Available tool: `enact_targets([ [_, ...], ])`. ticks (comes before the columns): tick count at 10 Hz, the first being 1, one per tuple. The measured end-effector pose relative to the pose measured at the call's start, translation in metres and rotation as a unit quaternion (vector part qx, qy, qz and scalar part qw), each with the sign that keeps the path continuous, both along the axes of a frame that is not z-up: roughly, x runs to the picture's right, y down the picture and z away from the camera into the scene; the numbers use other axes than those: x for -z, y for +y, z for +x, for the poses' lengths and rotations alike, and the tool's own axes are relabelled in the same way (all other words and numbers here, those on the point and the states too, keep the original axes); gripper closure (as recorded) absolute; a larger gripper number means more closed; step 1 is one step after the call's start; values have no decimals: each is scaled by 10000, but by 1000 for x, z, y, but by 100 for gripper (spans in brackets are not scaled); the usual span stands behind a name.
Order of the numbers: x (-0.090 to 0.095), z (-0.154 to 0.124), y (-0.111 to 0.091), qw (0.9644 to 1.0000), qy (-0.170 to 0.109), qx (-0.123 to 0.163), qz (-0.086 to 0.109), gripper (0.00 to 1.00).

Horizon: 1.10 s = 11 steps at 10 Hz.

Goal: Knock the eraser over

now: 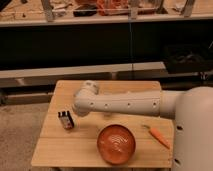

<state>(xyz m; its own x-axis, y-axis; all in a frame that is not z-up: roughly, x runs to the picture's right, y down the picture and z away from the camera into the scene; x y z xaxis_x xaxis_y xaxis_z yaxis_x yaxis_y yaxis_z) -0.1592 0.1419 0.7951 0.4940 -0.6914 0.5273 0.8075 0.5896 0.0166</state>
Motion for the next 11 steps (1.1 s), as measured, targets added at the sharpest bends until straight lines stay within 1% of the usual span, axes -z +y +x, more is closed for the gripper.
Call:
enact_targets([
  [3, 5, -14, 4, 9998, -165, 118, -4, 99],
  [5, 10, -20, 7, 9994, -292, 210, 7, 99],
  [7, 17, -34, 11, 9985, -444, 324, 20, 99],
  [8, 19, -36, 12, 9983, -471, 347, 15, 99],
  [10, 22, -42, 13, 9974, -560, 444, 85, 99],
  [11, 25, -51, 17, 9968, -623, 488, 83, 99],
])
